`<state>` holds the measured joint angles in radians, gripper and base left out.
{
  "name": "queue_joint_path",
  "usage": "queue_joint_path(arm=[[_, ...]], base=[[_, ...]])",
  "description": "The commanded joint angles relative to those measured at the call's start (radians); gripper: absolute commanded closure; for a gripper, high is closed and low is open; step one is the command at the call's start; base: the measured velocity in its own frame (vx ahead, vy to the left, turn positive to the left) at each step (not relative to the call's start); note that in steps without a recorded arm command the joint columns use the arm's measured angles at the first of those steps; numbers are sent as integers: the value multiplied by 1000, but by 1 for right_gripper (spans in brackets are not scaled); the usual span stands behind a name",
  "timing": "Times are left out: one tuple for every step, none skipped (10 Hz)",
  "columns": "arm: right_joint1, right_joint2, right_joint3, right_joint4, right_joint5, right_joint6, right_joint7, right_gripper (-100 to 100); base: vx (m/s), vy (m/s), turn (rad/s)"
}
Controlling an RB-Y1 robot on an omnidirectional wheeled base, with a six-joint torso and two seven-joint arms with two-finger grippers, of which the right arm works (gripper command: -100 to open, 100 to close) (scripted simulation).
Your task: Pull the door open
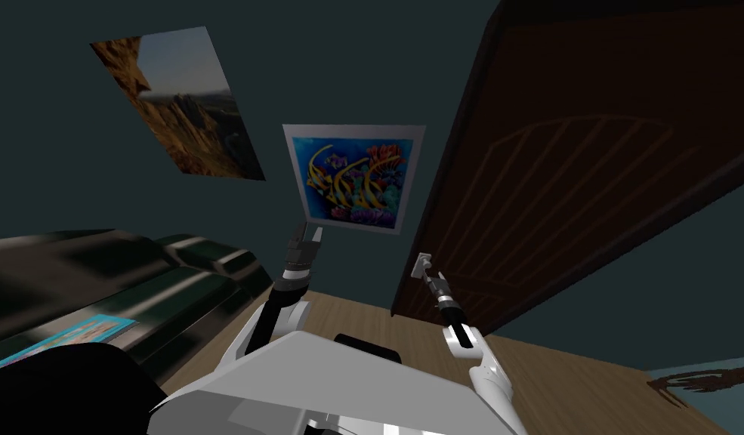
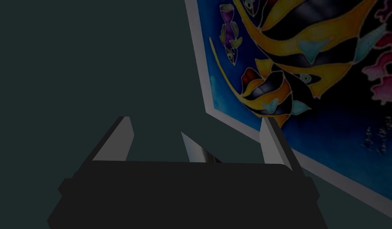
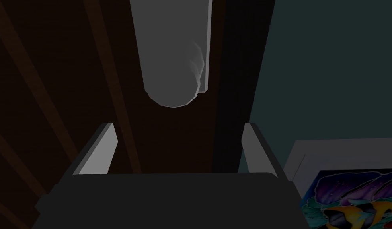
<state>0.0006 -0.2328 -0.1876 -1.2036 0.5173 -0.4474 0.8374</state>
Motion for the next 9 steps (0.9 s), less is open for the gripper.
queue_joint_path(arm=[[-15,23,-39,20,-5,11,31,-100],[-21,29,-52,27,-6,14,40,-100],[-31,38,-73,40,-9,19,55,-100],[-27,33,-63,40,-8,11,47,-100],[-27,33,-63,40,-8,11,47,100],[-27,33,-63,40,-8,11,47,100],[-27,33,-63,40,-8,11,47,100],[-27,33,-63,40,-8,11,47,100],[-27,33,-63,40,-8,11,47,100]], base=[[138,-49,267],[129,-53,117],[123,-54,303],[57,-31,70],[-7,4,-64],[-19,10,-19],[-15,6,3],[-9,2,0],[0,0,0]])
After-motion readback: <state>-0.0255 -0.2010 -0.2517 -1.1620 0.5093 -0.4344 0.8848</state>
